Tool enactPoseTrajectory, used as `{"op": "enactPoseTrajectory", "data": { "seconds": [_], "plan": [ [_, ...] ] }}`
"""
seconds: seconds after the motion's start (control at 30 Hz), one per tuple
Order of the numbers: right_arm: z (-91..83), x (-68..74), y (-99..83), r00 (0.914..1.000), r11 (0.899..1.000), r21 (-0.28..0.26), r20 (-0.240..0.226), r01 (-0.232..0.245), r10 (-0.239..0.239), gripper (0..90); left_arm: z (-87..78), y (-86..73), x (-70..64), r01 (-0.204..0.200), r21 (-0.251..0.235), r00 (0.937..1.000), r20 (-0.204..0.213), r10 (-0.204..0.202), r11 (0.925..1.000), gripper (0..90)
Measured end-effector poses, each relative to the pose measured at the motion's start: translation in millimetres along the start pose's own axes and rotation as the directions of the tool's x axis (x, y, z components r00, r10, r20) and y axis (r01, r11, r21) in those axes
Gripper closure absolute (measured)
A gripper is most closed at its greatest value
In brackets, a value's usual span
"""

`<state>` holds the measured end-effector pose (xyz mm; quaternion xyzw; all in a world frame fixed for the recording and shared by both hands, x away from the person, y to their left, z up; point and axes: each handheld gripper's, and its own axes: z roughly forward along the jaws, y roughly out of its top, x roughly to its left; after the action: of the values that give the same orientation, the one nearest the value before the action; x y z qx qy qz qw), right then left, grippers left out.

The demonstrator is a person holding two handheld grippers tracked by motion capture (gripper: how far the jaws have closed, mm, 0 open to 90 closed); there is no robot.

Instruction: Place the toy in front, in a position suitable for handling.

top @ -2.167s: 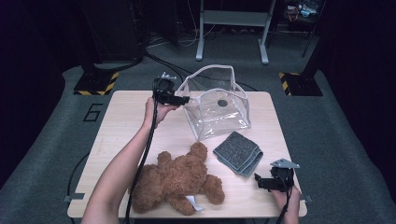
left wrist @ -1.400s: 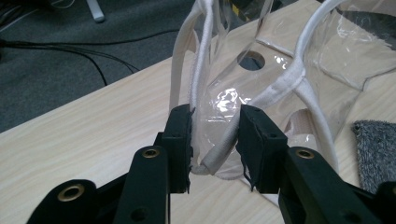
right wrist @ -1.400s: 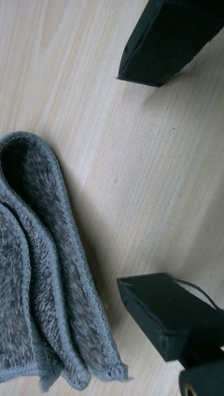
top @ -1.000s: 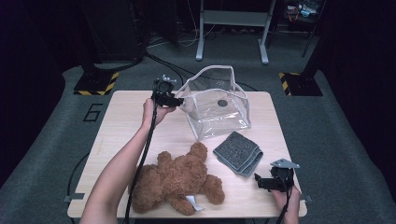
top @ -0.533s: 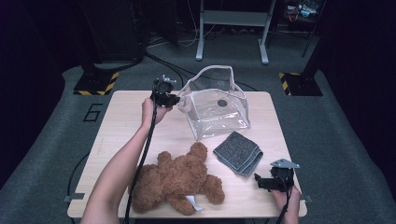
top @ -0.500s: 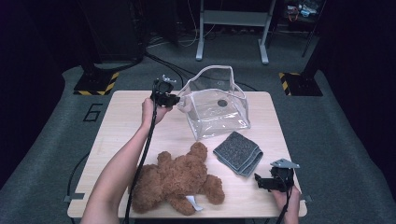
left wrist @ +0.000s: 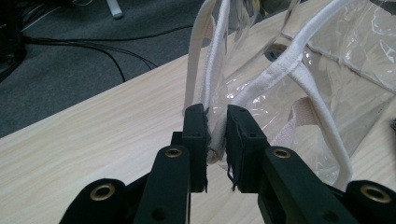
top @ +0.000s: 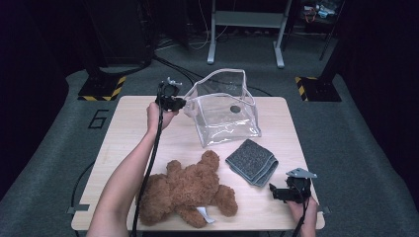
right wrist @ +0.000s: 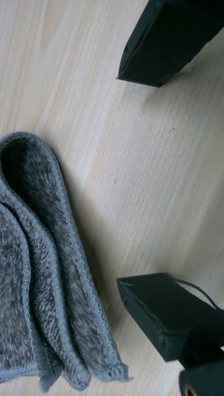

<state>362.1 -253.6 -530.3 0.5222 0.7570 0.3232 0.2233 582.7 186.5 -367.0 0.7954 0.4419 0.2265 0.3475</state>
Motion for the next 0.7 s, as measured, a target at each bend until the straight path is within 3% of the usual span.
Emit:
{"op": "enactPoseTrajectory", "data": {
  "seconds": [0.4,0.7],
  "plan": [
    [-0.5,0.0,0.1,1.0000,1.000,0.006,0.001,-0.002,0.002,2.2,-7.6,-7.5,20.5,0.025,-0.006,0.9989,-0.039,-0.026,0.9997,78.6],
    [-0.2,0.0,0.0,1.0000,1.000,0.003,0.000,-0.002,0.002,2.2,-14.0,-14.0,34.0,0.037,-0.009,0.9983,-0.045,-0.037,0.9993,78.6]
  ]
}}
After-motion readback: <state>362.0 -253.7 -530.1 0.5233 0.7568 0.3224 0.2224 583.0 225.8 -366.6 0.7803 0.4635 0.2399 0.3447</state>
